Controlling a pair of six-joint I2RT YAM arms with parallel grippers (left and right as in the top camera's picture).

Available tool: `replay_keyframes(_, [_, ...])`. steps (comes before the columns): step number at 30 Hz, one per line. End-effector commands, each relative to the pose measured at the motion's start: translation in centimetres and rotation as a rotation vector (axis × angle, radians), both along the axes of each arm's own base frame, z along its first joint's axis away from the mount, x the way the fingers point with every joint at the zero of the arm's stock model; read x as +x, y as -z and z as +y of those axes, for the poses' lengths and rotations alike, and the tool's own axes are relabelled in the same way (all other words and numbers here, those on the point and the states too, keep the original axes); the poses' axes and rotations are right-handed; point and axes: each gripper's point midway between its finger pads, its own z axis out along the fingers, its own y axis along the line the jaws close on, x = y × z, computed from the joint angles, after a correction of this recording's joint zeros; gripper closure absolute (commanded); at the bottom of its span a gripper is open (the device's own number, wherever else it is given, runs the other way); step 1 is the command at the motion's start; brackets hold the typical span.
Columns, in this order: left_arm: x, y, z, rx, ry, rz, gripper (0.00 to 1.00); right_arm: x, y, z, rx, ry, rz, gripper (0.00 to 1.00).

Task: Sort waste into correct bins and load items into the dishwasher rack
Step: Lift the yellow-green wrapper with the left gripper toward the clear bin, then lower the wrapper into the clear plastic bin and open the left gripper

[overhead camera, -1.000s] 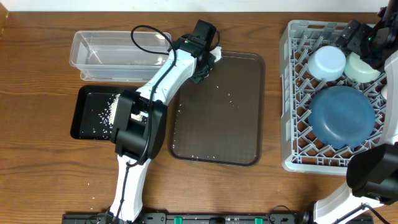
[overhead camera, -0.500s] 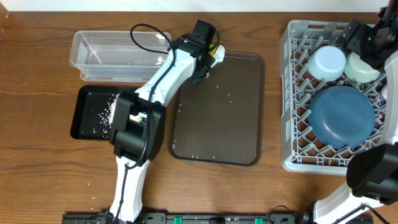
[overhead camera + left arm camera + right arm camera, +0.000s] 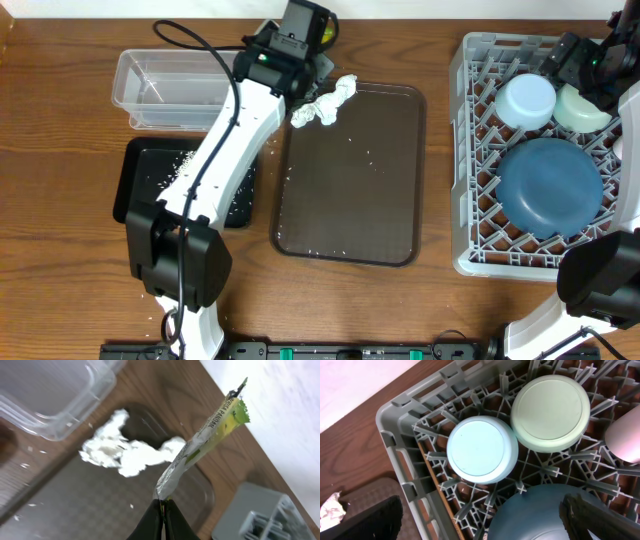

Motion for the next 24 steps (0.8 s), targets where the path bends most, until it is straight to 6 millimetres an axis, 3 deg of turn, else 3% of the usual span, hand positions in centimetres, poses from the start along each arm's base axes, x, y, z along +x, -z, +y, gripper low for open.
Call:
replay_keyframes(1, [0.5, 0.9, 3.2, 0.077, -0.061, 0.02, 0.94, 0.0, -1.3, 0.0, 0.002, 0.011, -0.032, 0.01])
replay_keyframes(7, [1.0, 1.4, 9.0, 0.03, -0.272, 0.062, 0.94, 0.0, -1.3, 0.0, 0.003, 0.011, -0.032, 0.01])
replay_keyframes(13, [-0.3, 2.5, 13.8, -0.031, -0.503, 0.15, 0.94, 0.0, -1.3, 0.0, 0.002, 0.011, -0.032, 0.01])
replay_keyframes(18, [-1.4, 3.0, 15.5, -0.057, -0.613, 0.196, 0.94, 0.0, -1.3, 0.0, 0.003, 0.011, -0.032, 0.01])
replay_keyframes(24, [-1.4, 3.3, 15.9, -0.075, -0.663, 0.198, 0.94, 0.0, -1.3, 0.0, 0.003, 0.011, -0.032, 0.01])
